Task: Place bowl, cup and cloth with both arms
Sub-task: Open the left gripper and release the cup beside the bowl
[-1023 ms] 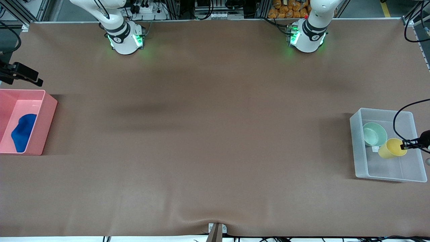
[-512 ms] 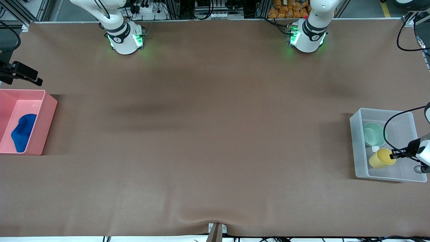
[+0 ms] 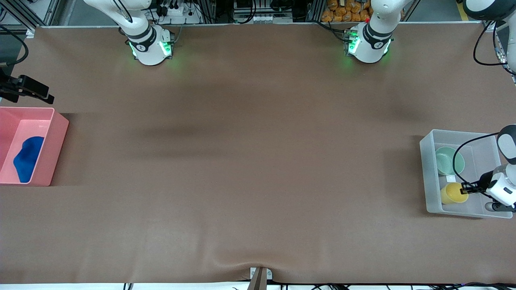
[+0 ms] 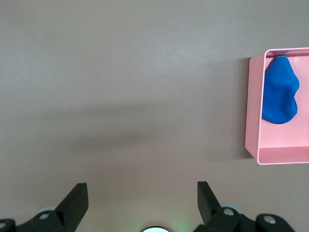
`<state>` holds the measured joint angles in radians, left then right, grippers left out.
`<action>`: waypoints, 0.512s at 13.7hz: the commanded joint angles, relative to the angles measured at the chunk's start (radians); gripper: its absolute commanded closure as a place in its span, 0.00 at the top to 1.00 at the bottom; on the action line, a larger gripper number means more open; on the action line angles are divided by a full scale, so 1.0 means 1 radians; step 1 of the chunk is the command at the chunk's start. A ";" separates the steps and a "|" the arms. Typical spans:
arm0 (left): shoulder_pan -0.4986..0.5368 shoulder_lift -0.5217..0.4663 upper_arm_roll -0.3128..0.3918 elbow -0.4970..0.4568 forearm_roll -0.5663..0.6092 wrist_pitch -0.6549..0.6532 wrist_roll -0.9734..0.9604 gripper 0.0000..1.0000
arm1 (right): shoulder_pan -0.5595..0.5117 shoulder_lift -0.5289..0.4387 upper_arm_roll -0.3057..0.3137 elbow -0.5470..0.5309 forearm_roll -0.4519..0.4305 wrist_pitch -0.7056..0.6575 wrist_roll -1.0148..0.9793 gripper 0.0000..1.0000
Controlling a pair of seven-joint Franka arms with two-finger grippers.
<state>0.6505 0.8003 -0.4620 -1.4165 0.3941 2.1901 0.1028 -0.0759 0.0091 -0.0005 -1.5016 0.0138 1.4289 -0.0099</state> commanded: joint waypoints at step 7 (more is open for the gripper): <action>-0.008 0.007 0.008 0.025 0.022 0.011 -0.020 1.00 | -0.022 0.005 0.011 0.032 0.015 -0.002 -0.010 1.00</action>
<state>0.6505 0.8046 -0.4572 -1.4124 0.3941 2.1996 0.0962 -0.0792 0.0090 0.0003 -1.4920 0.0141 1.4351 -0.0099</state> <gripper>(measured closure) 0.022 0.000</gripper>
